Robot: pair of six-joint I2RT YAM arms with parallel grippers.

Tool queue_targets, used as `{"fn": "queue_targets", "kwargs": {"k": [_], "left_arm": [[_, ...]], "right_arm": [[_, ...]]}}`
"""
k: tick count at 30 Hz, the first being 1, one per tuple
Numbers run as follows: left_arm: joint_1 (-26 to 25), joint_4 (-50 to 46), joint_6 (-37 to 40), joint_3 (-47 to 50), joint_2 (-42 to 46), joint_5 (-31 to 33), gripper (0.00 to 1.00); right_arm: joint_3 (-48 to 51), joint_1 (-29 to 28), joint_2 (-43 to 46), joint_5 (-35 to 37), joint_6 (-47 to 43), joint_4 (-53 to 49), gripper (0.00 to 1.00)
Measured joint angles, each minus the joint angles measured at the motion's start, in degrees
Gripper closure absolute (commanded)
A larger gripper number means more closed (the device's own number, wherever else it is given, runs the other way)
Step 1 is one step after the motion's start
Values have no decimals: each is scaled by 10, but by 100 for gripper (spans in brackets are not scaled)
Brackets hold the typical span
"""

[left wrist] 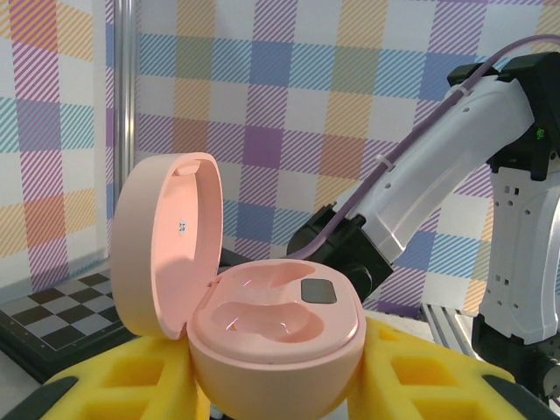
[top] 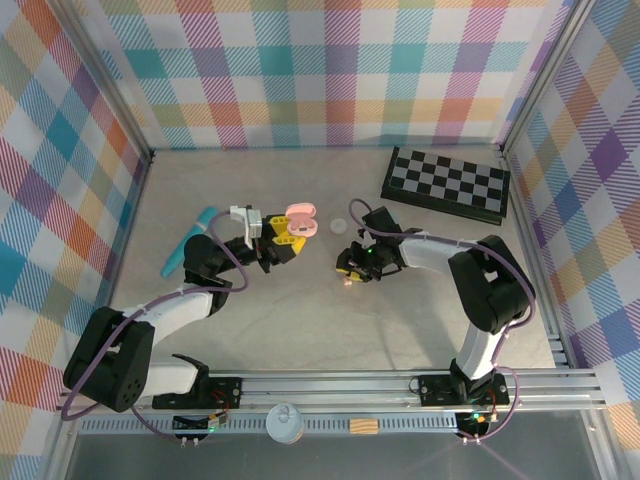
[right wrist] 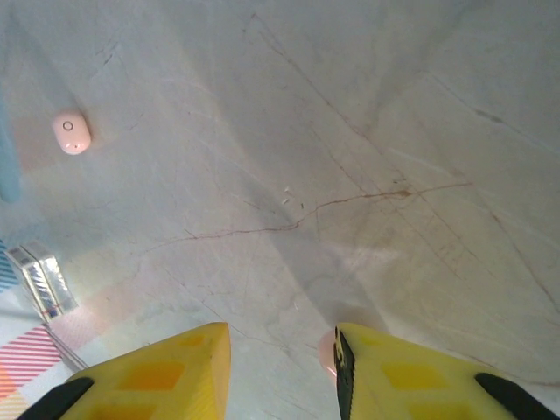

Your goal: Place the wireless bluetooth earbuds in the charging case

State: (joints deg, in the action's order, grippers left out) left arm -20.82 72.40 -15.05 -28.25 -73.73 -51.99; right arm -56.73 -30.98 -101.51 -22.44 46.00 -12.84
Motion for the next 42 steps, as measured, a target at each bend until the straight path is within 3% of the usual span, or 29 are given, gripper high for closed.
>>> {"fn": "queue_targets", "kwargs": {"k": [7,16,22,31,42], "left_arm": [[31,0,-2,12,6,4,63],[92,0,-3,12,24,18,63],[126,0,-6,12,38,23,63],[176,-2,-8,12,37,37,64],[193,-11,-13,12,38,51,63]], "right_arm": [[-39,-23,25,72,-136,-105,60],[-79,-103,36,212,-274,-203,62],[-108,-141,8,295,-298,-231,64],[-149,-184,-52,363,-315,-262,66],[-188,-201,-93,431,-339,-283,68]]}}
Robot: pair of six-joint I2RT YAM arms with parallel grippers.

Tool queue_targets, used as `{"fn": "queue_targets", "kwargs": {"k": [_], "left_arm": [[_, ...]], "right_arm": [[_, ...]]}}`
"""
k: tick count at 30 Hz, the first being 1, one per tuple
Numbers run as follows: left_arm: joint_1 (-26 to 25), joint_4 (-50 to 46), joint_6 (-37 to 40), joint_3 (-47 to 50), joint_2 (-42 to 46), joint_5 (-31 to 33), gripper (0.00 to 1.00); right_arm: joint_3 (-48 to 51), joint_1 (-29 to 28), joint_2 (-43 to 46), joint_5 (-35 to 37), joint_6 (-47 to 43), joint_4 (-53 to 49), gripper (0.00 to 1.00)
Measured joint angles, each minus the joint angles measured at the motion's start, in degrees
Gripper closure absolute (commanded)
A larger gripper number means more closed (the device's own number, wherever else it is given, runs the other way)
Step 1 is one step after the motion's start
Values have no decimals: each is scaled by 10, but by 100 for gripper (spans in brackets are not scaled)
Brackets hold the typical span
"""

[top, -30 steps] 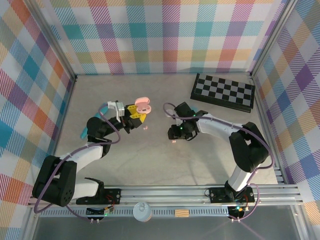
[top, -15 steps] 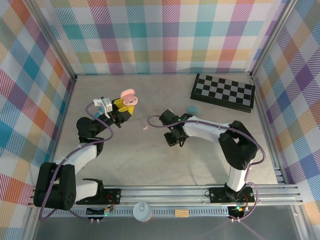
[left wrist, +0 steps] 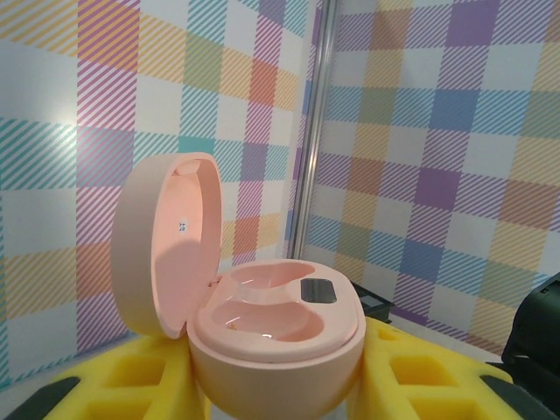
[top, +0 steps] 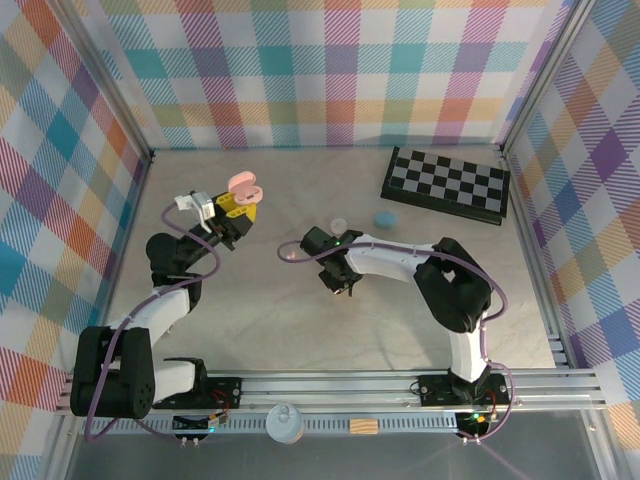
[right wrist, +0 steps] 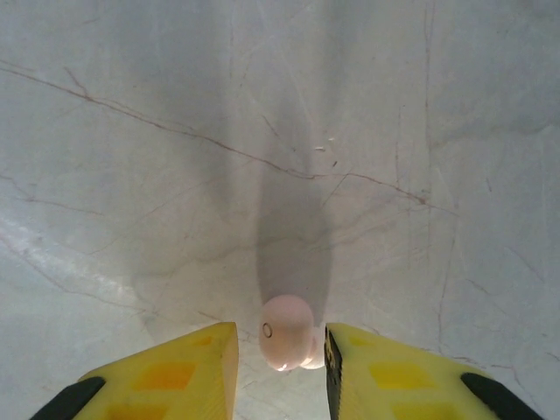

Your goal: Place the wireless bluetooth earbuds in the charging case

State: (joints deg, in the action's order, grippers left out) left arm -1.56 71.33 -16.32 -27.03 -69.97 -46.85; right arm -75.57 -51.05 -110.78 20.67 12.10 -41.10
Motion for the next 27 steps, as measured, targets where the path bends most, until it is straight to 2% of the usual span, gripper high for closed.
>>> {"fn": "queue_targets", "kwargs": {"k": [16,27], "left_arm": [[0,-7,-5,0,1,0,63],[0,-7,-8,0,1,0,63]], "right_arm": [[-34,-4,-35,30,-18,-12,73],[-34,-4,-41,33,-21,-22,71]]}}
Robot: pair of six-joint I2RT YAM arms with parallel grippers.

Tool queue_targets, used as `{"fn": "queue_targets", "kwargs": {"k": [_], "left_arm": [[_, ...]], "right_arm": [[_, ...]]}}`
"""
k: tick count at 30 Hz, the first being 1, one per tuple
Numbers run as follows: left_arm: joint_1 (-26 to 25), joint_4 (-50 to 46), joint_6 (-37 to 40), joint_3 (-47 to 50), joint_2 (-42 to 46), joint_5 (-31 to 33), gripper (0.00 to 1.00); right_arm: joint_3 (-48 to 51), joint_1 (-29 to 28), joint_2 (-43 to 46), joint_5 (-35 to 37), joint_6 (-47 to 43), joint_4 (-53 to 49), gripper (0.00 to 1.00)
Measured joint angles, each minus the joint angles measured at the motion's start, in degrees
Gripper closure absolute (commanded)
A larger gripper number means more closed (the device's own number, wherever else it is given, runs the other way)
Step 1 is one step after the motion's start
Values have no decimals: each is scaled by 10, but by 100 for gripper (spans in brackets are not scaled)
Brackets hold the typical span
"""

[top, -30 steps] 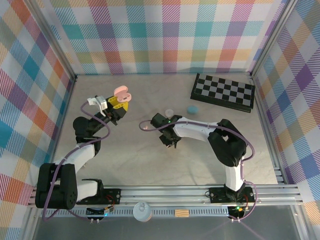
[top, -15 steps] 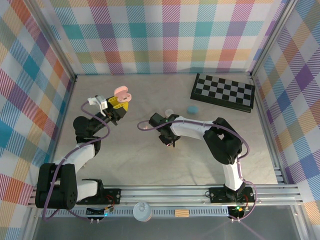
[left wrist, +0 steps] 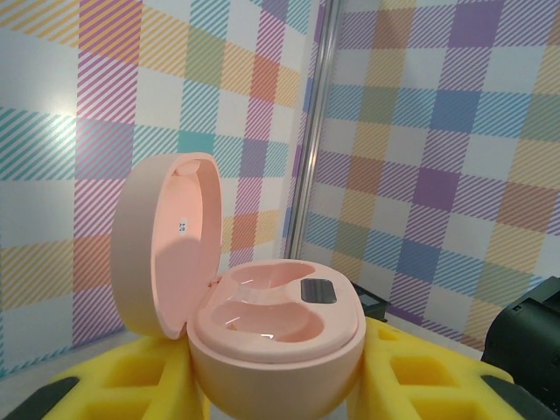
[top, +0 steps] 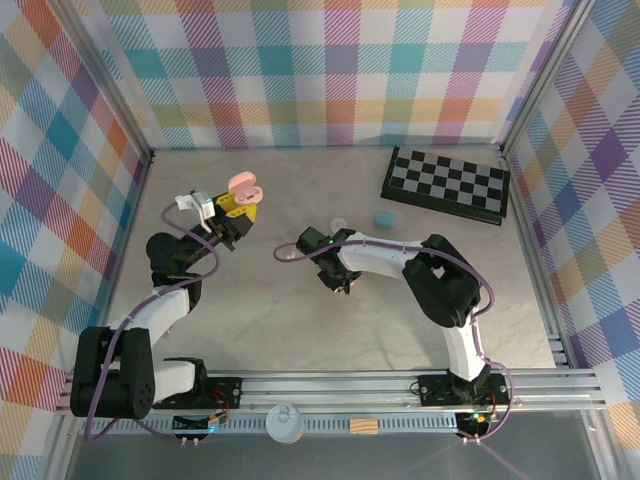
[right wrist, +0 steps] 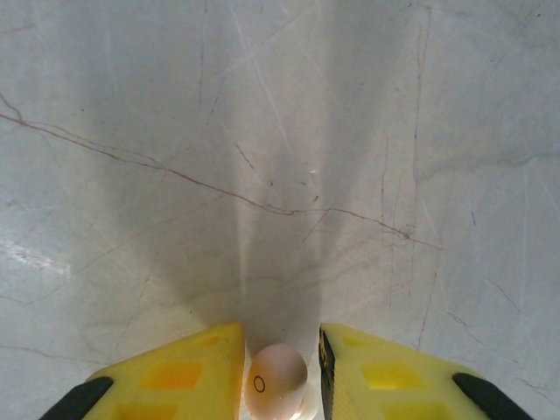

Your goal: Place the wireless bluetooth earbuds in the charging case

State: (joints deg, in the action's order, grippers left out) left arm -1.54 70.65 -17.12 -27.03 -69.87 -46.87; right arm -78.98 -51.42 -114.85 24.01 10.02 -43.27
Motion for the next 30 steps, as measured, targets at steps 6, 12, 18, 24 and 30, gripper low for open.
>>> {"fn": "queue_targets", "kwargs": {"k": [6,12,18,24,30], "left_arm": [[0,0,0,0,0,0,63],[0,0,-1,0,0,0,63],[2,0,-3,0,0,0,63],[2,0,-5,0,0,-2,63],[2,1,-9,-1,0,-2,63]], "right_arm": [[-2,0,0,3,7,-24,71],[-3,0,0,11,15,-45,73],[-12,0,-10,19,15,-46,76],[-17,0,-14,24,13,-49,79],[-18,0,-14,23,13,-50,80]]}}
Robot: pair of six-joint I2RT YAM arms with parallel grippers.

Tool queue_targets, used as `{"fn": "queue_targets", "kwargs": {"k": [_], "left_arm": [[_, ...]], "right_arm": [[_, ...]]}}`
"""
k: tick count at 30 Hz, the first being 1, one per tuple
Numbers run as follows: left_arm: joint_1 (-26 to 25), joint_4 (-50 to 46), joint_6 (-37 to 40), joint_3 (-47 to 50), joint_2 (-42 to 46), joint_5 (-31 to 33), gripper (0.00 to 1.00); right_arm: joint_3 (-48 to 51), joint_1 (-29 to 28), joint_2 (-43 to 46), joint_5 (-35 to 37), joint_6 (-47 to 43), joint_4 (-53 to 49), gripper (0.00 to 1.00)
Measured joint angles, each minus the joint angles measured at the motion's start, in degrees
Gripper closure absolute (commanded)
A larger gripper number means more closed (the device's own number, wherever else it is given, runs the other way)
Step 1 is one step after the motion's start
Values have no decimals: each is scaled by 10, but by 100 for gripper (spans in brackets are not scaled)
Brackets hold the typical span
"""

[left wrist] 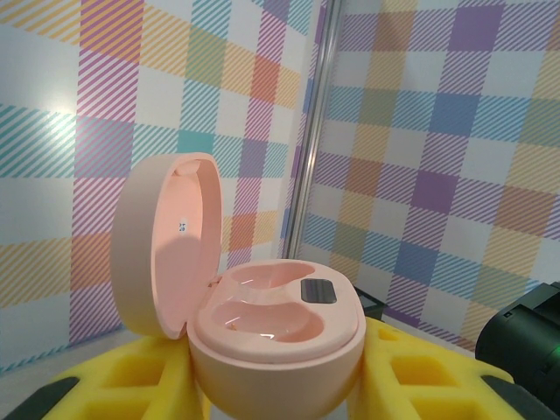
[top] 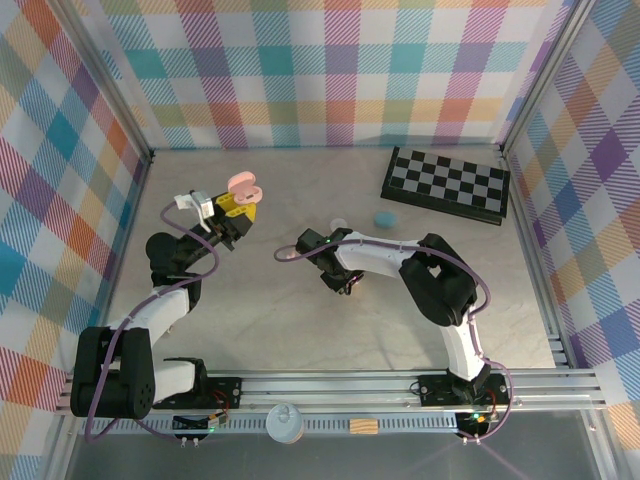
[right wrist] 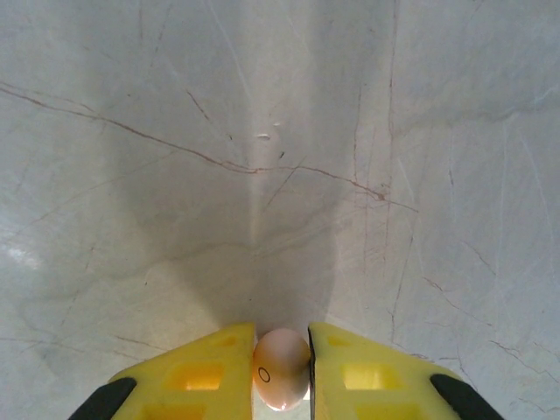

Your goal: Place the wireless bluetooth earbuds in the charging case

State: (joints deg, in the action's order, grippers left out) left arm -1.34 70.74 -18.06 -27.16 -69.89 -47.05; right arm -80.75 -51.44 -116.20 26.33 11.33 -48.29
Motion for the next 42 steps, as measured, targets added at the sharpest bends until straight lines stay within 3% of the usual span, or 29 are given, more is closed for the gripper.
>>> {"fn": "queue_targets", "kwargs": {"k": [9,16,22,30,42], "left_arm": [[0,-1,6,0,0,-4,63],[-6,-7,20,0,2,-4,63],[-52,-69,74,0,17,-2,63],[-140,-169,160,0,22,11,63],[-209,-135,177,-4,-64,17,63]], "right_arm": [[0,39,75,-98,19,-1,80],[56,137,180,-252,59,49,79],[106,205,224,-359,88,75,80],[99,212,300,-424,88,76,80],[11,208,345,-501,88,66,80]]}}
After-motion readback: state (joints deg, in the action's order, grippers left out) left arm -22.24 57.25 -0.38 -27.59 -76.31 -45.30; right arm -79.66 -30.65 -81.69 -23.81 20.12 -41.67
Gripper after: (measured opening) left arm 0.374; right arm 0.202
